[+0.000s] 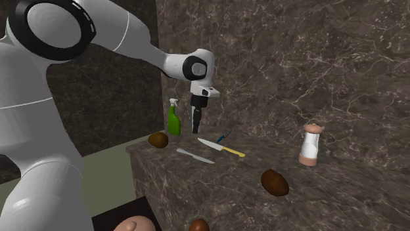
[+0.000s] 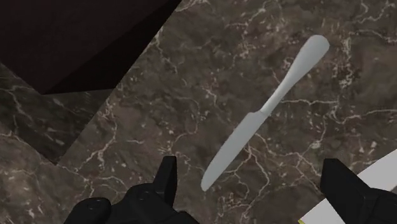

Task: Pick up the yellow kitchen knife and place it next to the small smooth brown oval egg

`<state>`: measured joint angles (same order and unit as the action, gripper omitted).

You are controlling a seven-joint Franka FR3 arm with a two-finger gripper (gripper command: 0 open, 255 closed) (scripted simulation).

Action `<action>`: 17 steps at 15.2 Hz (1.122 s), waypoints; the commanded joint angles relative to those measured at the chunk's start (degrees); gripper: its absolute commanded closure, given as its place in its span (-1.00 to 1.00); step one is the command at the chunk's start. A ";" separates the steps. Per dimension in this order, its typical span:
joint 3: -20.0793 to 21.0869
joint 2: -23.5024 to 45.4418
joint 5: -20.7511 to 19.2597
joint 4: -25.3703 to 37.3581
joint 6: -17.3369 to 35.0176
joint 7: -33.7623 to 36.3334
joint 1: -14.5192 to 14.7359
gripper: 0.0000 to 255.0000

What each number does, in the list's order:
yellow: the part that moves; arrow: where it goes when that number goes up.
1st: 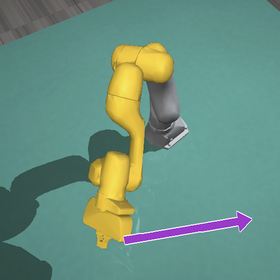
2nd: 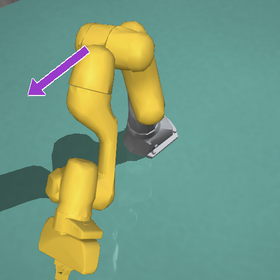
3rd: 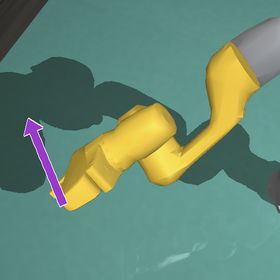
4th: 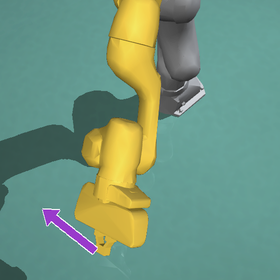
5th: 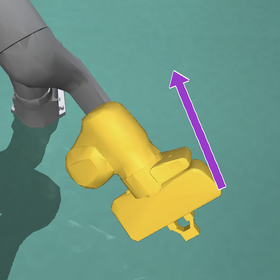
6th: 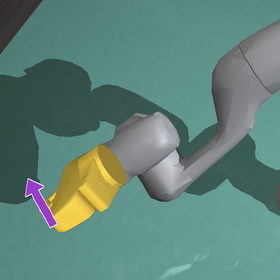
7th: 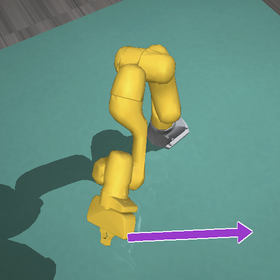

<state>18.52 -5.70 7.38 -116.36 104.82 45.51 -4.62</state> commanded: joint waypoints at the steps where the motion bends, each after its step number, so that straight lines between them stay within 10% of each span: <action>1: 0.45 4.67 -0.92 3.37 1.09 4.67 -0.19 -1.00; 17: -4.46 39.73 -6.37 38.68 0.31 31.52 3.04 -1.00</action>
<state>14.38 32.84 1.02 -79.05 105.25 76.22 -1.66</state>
